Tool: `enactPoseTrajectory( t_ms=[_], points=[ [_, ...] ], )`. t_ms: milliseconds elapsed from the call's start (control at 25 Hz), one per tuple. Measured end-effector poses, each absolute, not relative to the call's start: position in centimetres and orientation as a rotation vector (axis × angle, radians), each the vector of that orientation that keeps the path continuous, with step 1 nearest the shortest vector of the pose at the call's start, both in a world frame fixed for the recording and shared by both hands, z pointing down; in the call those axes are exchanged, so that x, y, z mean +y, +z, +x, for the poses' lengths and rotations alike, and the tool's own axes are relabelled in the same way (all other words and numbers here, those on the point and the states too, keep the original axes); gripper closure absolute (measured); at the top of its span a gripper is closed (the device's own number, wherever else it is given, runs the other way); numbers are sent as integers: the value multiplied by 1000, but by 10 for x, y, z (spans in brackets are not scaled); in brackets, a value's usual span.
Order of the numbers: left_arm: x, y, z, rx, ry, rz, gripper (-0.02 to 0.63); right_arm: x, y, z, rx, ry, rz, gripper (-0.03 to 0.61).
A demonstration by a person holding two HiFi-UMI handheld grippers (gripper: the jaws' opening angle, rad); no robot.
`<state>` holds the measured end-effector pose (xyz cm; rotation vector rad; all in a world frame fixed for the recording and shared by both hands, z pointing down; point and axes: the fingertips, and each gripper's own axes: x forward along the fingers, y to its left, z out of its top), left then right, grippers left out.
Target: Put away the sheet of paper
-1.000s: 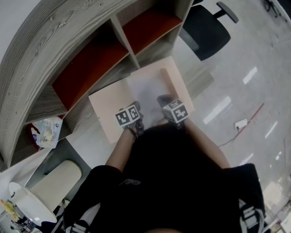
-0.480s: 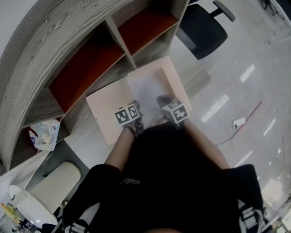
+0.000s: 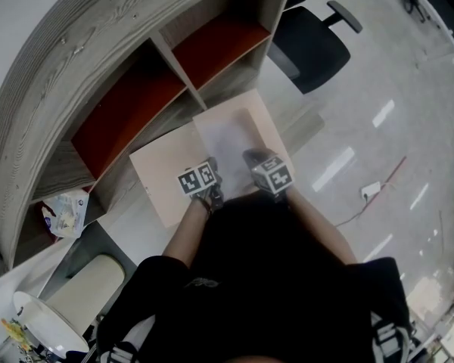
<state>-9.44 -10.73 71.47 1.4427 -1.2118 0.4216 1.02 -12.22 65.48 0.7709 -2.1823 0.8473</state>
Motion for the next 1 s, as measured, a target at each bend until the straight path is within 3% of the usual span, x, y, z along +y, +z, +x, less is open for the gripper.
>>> enactPoseTrajectory(
  t_ms=[840, 960, 1000],
  points=[
    [-113, 717, -74, -1206, 436, 1457, 564, -128, 650, 18, -2184, 815, 718, 557],
    [-113, 714, -72, -1190, 485, 1504, 444, -126, 649, 15, -2187, 808, 714, 557],
    [-112, 714, -72, -1187, 491, 1507, 437, -125, 648, 14, -2188, 803, 710, 557]
  ],
)
